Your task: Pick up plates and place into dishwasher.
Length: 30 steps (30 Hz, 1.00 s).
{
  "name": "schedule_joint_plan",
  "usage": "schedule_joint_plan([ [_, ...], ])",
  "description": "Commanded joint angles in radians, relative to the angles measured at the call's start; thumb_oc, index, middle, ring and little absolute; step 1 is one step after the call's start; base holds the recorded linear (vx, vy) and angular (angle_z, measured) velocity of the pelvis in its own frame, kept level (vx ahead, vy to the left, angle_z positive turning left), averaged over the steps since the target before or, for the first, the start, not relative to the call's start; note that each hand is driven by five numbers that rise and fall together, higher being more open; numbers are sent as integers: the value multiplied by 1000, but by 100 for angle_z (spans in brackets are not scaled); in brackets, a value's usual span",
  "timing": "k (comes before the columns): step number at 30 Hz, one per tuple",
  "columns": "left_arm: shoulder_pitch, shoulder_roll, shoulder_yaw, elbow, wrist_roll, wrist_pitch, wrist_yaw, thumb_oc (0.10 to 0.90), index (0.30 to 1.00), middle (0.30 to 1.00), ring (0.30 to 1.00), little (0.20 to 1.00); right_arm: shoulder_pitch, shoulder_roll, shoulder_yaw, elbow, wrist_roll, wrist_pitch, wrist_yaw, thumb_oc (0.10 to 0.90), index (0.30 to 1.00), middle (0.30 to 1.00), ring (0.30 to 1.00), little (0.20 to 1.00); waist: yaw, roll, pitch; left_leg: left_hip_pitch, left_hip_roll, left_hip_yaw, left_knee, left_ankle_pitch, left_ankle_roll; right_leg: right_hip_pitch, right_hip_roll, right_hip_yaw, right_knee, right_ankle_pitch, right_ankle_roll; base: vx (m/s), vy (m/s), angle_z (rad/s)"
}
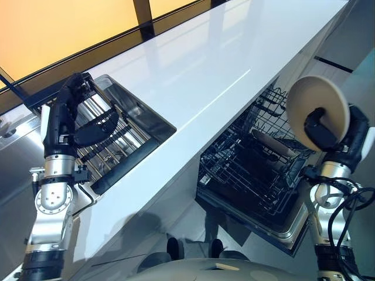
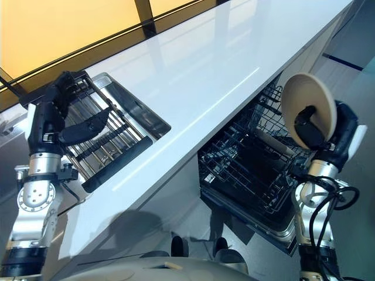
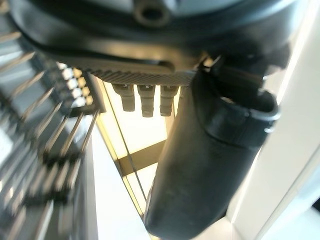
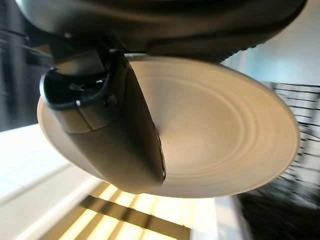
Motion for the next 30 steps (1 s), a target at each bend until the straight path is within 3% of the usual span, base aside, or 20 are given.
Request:
schedule_joint_plan([
  [1, -54, 42, 90, 31, -49, -141, -4, 800, 900, 900, 900, 900, -63, -50, -8, -57, -32, -64, 79, 100, 300, 300, 300, 200, 0, 27, -64, 41, -58, 26, 3, -145, 28, -14, 73, -49, 74, -112, 14, 0, 0, 0],
  [7, -35, 51, 99, 48, -31, -133, 11, 800, 900, 900, 900, 900, -39, -61, 44, -1, -90, -50, 149, 100, 300, 300, 300, 200, 3, 33, -44, 35, -59, 25, 3, -142, 26, -22, 63, -62, 82, -114, 17, 0, 0, 0],
  [12, -33, 59, 88, 54, -24, -127, 27, 800, 900, 900, 900, 900, -49, -97, 110, 50, -229, -8, 156, 100, 300, 300, 300, 200, 11, 43, -27, 23, -59, 14, 3, -134, 21, -34, 53, -72, 91, -118, 18, -2, 3, 2],
  [18, -30, 82, 78, 41, -41, -121, 11, 800, 900, 900, 900, 900, -69, -139, 205, 200, -318, 184, 189, 100, 300, 300, 300, 200, 35, 52, -7, 5, -57, -4, 3, -122, 13, -44, 42, -97, 109, -127, 14, -7, -9, 15],
  [27, -40, 101, 51, 23, -58, -99, -9, 800, 900, 900, 900, 900, -116, -124, 310, 302, -325, 284, 130, 100, 300, 300, 300, 200, 67, 65, 8, 0, -57, -25, 7, -114, 9, -46, 33, -128, 130, -138, 9, 6, -19, 15],
  [28, -41, 103, 49, 23, -62, -98, -11, 800, 900, 900, 900, 900, -120, -121, 319, 313, -325, 298, 130, 262, 439, 439, 439, 362, 69, 66, 8, -1, -57, -26, 8, -114, 9, -46, 33, -129, 131, -139, 9, 5, -4, 7],
  [29, -41, 104, 47, 23, -65, -97, -15, 800, 900, 900, 900, 900, -125, -120, 326, 322, -319, 300, 127, 800, 900, 900, 900, 900, 71, 66, 8, 0, -56, -27, 8, -113, 9, -46, 32, -131, 132, -139, 8, 10, -6, 7],
  [30, -41, 105, 45, 20, -67, -93, -18, 800, 900, 900, 900, 900, -130, -121, 328, 324, -309, 301, 125, 800, 900, 900, 900, 900, 74, 67, 9, 1, -56, -28, 9, -113, 9, -44, 32, -133, 132, -139, 8, 16, -10, 4],
])
